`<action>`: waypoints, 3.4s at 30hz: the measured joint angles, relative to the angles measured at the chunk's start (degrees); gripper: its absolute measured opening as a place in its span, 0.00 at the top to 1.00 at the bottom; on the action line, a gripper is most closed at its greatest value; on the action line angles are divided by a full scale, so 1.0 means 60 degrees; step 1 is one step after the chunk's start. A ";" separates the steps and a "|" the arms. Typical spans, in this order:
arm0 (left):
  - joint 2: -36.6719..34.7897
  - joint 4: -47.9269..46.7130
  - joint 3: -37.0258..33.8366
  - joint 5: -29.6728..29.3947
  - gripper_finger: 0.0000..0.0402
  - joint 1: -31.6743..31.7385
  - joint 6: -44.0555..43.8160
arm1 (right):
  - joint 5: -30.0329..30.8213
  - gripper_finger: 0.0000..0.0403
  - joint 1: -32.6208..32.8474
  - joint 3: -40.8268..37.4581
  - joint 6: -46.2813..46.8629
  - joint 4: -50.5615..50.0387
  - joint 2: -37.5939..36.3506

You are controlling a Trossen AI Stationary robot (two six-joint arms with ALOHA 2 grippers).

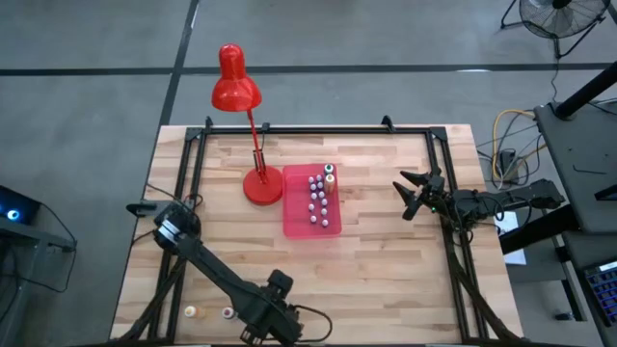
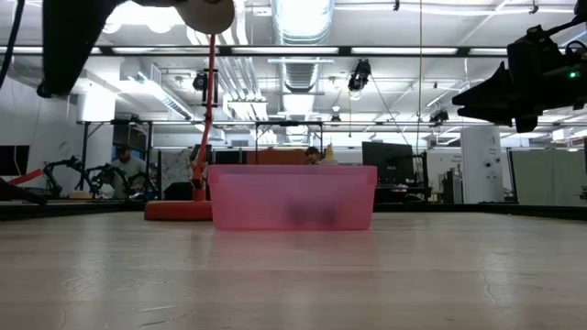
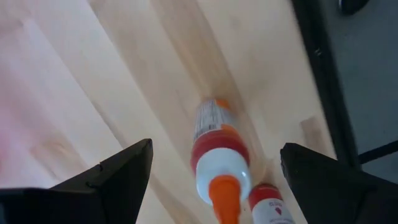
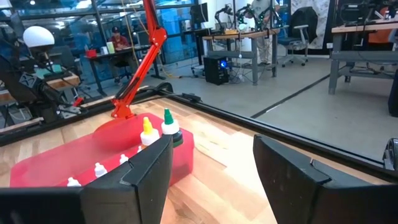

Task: Pick & Place food coloring
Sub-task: Put the big orange food coloring bottle into the bin

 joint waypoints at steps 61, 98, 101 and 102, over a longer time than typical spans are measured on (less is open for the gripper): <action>-0.0354 -0.1695 0.1429 0.0242 0.71 0.2521 -0.0528 | -0.0002 0.47 0.0002 0.0000 0.0003 -0.0001 0.0000; 0.0839 -0.0081 0.3012 -0.0060 0.71 0.7702 0.0904 | 0.0001 0.47 0.0000 0.0003 0.0006 -0.0001 0.0004; 0.1214 -0.0105 0.3455 -0.0066 0.71 0.7781 0.0904 | 0.0002 0.47 -0.0001 0.0000 0.0002 0.0000 0.0004; 0.1338 -0.0160 0.3651 -0.0062 0.71 0.7805 0.0904 | 0.0001 0.47 0.0003 0.0000 0.0002 -0.0003 0.0004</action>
